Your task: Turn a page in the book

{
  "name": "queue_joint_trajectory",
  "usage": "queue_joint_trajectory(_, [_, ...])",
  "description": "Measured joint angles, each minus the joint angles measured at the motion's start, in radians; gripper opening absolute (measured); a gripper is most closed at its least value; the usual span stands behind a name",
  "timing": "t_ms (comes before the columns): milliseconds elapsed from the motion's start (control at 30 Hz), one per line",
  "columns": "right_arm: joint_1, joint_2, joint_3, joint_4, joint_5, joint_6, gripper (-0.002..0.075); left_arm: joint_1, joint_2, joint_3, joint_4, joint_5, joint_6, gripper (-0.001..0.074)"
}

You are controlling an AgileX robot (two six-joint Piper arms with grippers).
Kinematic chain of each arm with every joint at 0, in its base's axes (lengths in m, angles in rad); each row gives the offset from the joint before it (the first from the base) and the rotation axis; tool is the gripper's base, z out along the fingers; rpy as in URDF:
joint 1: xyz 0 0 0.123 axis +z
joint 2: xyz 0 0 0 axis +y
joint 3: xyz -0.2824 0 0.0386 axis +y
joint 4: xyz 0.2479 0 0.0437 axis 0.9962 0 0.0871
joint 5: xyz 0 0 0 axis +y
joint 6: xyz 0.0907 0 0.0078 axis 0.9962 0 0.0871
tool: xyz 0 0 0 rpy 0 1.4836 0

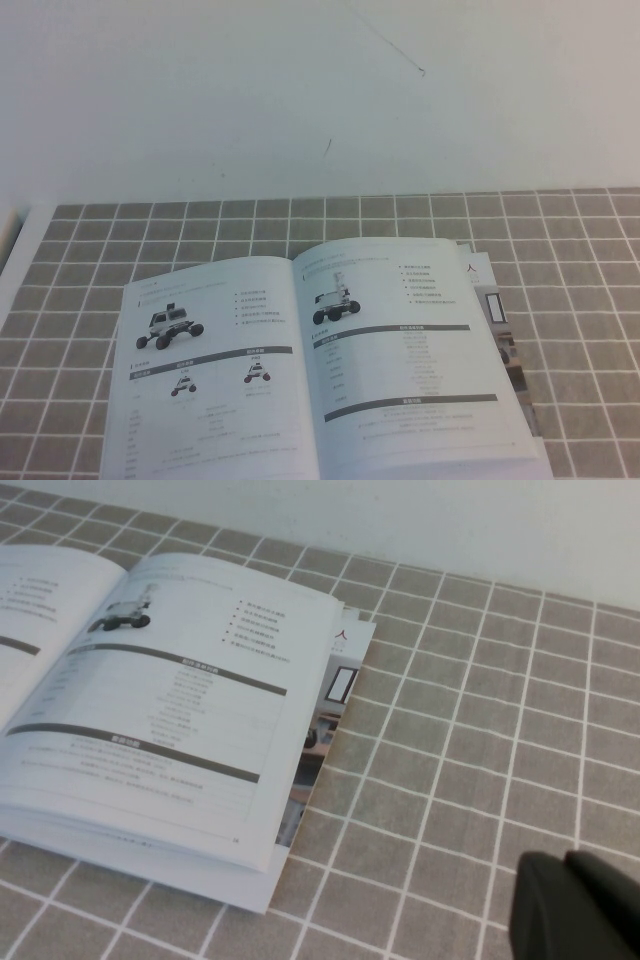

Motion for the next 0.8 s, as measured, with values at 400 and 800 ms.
queue_joint_trajectory(400, [0.0,0.0,0.0,0.0,0.0,0.0,-0.0001,0.0,0.0,-0.002,-0.002,0.004,0.023,-0.0004])
queue_joint_trajectory(800, [0.0,0.0,0.0,0.002,0.0,0.0,-0.0001,0.0,0.0,-0.002,-0.003,0.004,0.024,-0.0004])
